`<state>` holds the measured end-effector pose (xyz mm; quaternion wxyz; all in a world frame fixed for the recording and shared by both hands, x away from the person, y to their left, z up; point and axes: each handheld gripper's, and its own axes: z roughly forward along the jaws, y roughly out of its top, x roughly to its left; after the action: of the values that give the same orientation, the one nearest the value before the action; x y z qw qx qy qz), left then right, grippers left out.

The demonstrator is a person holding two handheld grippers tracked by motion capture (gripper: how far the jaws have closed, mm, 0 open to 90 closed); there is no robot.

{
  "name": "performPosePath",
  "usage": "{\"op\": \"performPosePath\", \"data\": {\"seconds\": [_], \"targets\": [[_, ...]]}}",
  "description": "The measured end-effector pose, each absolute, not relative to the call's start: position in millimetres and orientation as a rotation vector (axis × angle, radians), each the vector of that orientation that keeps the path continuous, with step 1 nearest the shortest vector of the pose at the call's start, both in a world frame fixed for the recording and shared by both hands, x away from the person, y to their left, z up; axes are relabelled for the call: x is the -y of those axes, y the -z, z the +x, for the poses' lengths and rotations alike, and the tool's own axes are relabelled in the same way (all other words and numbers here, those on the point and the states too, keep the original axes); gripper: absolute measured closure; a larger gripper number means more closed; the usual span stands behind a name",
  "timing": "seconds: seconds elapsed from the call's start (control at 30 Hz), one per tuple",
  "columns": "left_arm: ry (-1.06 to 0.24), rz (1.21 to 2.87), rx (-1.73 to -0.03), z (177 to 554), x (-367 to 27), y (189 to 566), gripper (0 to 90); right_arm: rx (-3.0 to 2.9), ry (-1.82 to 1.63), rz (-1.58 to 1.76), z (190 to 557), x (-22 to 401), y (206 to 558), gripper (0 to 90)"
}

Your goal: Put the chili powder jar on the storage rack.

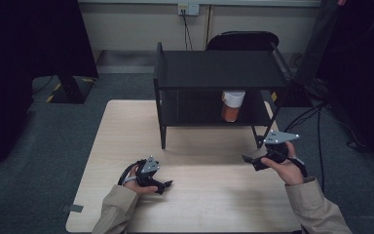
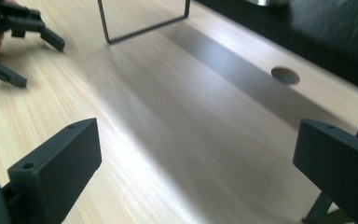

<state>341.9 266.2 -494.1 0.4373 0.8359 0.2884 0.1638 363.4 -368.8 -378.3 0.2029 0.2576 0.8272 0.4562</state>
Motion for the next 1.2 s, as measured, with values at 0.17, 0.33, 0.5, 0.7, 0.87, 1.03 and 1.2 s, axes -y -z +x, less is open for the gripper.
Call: {"op": "performPosePath", "data": {"seconds": [0.17, 0.33, 0.5, 0.7, 0.87, 1.03, 1.2], "targets": [[-0.407, 2.078, -0.718, 342, -266, 494, 0.0, -2.318, -1.285, 0.745, 361, 375, 394, 0.0], [-0.408, 2.078, -0.718, 342, -266, 494, 0.0, -2.331, -1.297, 0.746, 358, 379, 410, 0.0], [-0.409, 2.078, -0.717, 342, -266, 494, 0.0, -2.342, -1.311, 0.774, 359, 382, 424, 0.0], [-0.407, 2.079, -0.719, 342, -266, 494, 0.0, -2.347, -1.303, 0.793, 358, 384, 436, 0.0], [-0.405, 2.083, -0.720, 342, -266, 493, 0.0, -2.390, -1.294, 0.778, 359, 384, 445, 0.0], [-0.405, 2.083, -0.720, 342, -266, 493, 0.0, -2.407, -1.257, 0.775, 358, 381, 447, 0.0], [-0.405, 2.084, -0.720, 342, -266, 493, 0.0, -2.429, -1.239, 0.786, 360, 383, 452, 0.0]]}}
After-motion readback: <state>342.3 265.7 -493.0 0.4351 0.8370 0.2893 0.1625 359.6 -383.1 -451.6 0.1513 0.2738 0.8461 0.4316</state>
